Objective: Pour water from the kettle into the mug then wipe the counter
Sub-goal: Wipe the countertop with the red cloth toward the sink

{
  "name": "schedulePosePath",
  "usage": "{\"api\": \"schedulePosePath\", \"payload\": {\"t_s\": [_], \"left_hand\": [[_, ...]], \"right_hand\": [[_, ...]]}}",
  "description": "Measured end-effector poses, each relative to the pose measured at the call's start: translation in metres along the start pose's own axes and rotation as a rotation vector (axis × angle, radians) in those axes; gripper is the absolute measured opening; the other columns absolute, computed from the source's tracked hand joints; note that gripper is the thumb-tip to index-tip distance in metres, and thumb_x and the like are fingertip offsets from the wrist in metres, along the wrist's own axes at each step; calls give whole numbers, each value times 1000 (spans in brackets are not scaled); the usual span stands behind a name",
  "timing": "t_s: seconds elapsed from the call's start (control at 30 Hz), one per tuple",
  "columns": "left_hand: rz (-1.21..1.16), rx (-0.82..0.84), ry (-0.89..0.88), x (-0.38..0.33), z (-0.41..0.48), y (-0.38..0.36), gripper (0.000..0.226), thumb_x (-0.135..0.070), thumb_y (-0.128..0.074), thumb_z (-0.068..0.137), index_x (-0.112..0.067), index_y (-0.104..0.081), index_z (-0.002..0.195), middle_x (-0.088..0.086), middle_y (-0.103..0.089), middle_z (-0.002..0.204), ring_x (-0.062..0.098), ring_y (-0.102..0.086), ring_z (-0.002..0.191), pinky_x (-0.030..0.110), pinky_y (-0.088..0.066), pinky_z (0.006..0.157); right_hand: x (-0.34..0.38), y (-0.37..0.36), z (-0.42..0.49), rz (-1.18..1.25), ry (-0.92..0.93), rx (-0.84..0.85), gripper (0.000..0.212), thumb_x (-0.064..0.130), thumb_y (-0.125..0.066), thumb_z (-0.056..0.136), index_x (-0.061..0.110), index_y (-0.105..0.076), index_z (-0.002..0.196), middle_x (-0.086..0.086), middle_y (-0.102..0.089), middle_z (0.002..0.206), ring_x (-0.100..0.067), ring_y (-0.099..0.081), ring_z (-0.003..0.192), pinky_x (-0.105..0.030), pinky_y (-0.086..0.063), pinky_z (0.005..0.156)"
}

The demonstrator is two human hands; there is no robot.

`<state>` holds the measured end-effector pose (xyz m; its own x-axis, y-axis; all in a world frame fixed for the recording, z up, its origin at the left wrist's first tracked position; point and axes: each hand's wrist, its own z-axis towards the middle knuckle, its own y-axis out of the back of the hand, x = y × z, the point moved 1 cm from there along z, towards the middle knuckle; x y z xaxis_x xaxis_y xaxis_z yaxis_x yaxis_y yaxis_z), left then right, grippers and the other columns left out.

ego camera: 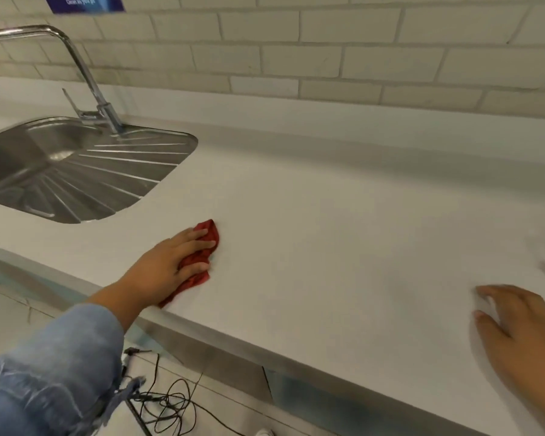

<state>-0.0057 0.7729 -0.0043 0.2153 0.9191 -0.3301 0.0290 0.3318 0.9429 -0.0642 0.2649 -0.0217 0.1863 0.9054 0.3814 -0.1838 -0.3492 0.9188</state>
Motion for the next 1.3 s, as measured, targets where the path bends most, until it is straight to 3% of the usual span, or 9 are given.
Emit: {"api": "schedulePosePath", "payload": {"t_s": [0.1,0.23,0.4,0.63,0.73,0.8,0.9,1.07,1.3], "left_hand": [[27,15,58,18,18,6,47,-44,-53,90,-35,-47,136,-12,-31,153,11,-27,141,28,-23,113],[39,39,-54,13,8,3,49,-53,-47,88,-37,-48,135,-14,-32,152,8,-31,138,31,-28,113],[0,66,-210,26,-16,-1,51,-66,-33,87,-46,-43,133,-24,-25,151,-9,-17,137,31,-12,115],[14,19,-48,102,8,33,61,-69,-32,84,-36,-53,130,-11,-31,152,13,-29,141,36,-30,114],[142,-97,95,113,23,46,40,-41,-49,92,-21,-62,124,3,-49,140,28,-48,126,39,-40,104],[158,-236,45,92,30,43,26,-20,-60,90,-11,-68,113,12,-60,125,35,-56,111,36,-41,97],[76,-363,-135,32,33,25,25,-14,-68,83,-7,-70,107,15,-63,116,28,-54,105,31,-40,94],[-55,-104,-341,-22,22,-17,31,-37,-54,91,-25,-65,117,1,-56,130,20,-50,117,34,-40,100],[41,3,-320,63,23,10,34,-47,-49,92,-37,-59,123,-7,-49,141,15,-50,125,45,-44,94]], "right_hand": [[63,-9,10,106,160,101,37,17,-56,90,20,-54,126,-6,-48,132,-28,-47,120,-44,-33,107],[130,-28,27,222,303,212,34,21,-53,92,24,-53,127,5,-44,135,-20,-45,122,-27,-31,99],[186,-58,49,167,422,288,33,20,-52,93,22,-55,126,5,-44,138,-15,-42,126,-42,-27,113],[201,-85,66,-29,431,236,40,29,-39,95,26,-46,134,6,-37,146,-14,-37,134,-47,-16,116],[197,-87,66,-56,432,210,41,32,-39,95,27,-45,135,6,-37,147,-15,-37,135,-46,-17,116],[197,-89,66,-57,435,198,41,32,-40,95,28,-45,135,7,-37,147,-14,-36,135,-45,-18,116],[195,-90,65,-49,437,196,41,34,-39,95,30,-45,135,8,-37,147,-12,-34,136,-44,-19,116],[193,-91,67,-42,424,207,42,37,-39,94,34,-44,135,12,-36,148,-9,-33,137,-42,-18,117],[192,-93,69,-52,426,199,50,46,-27,90,33,-45,134,11,-38,147,-11,-34,136,-43,-20,116]]}}
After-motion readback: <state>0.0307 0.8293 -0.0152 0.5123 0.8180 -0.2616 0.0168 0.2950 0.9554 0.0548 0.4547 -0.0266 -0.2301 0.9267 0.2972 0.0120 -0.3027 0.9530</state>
